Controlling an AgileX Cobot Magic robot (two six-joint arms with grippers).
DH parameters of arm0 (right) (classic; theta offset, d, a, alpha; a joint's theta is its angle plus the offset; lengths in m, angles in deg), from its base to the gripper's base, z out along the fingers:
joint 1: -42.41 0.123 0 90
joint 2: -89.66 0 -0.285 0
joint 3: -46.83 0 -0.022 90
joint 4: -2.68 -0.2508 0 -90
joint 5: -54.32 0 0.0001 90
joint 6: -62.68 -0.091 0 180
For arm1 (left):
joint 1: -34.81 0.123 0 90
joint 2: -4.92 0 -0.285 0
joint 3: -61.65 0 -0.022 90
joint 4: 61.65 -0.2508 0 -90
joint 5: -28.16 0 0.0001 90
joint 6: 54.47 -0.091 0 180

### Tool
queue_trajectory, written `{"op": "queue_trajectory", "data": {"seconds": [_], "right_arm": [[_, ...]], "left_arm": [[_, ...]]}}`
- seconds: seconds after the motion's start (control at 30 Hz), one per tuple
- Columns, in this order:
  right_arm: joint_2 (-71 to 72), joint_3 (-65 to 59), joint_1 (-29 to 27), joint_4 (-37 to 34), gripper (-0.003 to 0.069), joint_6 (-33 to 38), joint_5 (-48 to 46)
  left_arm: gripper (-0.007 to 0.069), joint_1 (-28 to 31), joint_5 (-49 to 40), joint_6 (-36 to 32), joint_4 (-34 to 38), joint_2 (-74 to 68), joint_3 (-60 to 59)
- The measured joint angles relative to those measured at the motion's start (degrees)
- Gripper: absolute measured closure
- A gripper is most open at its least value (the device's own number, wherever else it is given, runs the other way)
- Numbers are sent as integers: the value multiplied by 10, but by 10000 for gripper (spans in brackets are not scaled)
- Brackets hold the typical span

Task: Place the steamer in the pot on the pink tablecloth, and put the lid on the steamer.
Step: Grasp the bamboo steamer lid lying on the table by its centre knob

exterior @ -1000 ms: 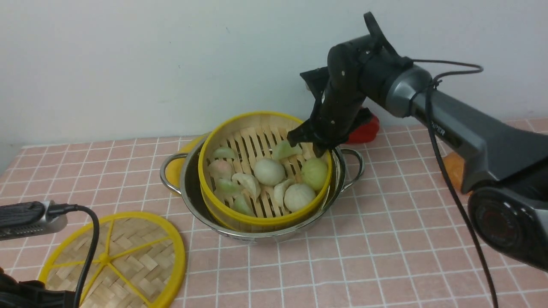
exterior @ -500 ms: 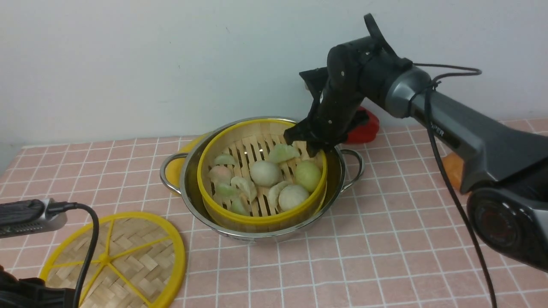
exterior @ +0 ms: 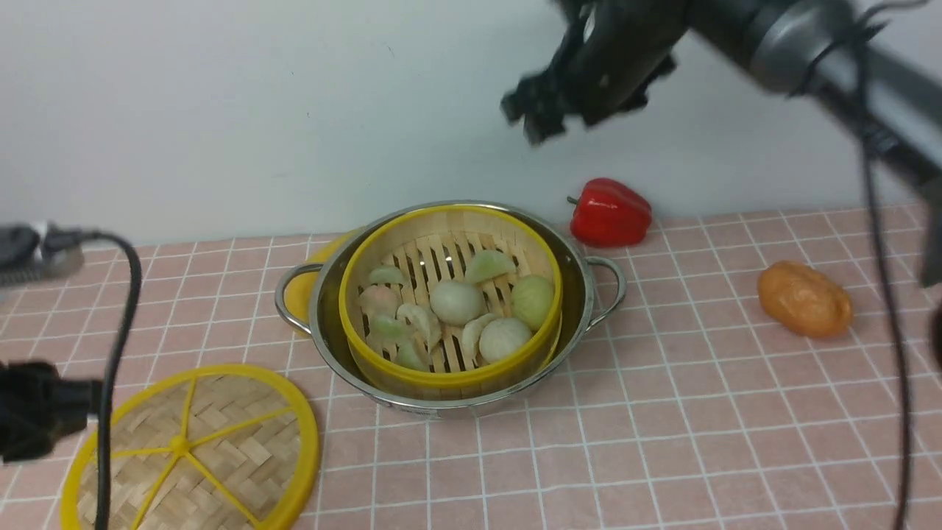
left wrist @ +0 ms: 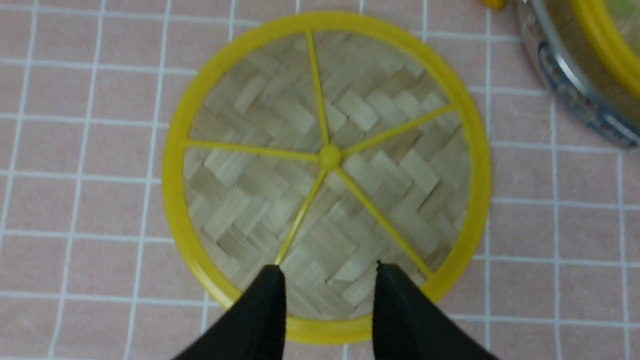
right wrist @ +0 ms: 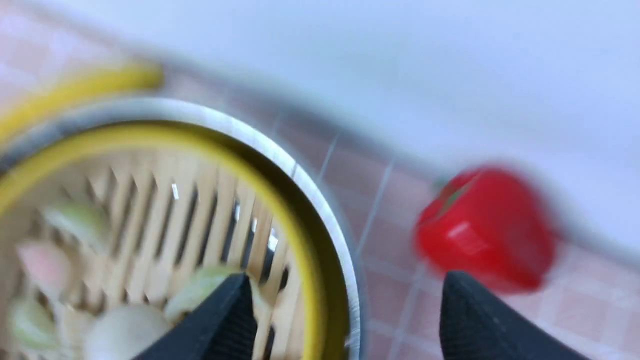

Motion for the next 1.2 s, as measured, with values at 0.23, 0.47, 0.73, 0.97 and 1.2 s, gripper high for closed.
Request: {"op": "queue_trajectory", "data": {"seconds": [0.23,0.47,0.73,0.97,1.2], "right_arm": [[223,-91,0,-20,169,17,2],[519,-305,0,-62,169,28,4],[784,-520,0,-68,169,8,0],[881,-606,0,-68,169,-47,-3],[884,-616,0,-68,169,-59,-4]], "left_arm": [[382,0,-9,-2,0,-106,66],[382,0,28,-2,0,-246,67],[382,0,70,-2,0,-345,67],[382,0,109,-3,0,-382,67],[382,0,119,-4,5,-396,67]]}}
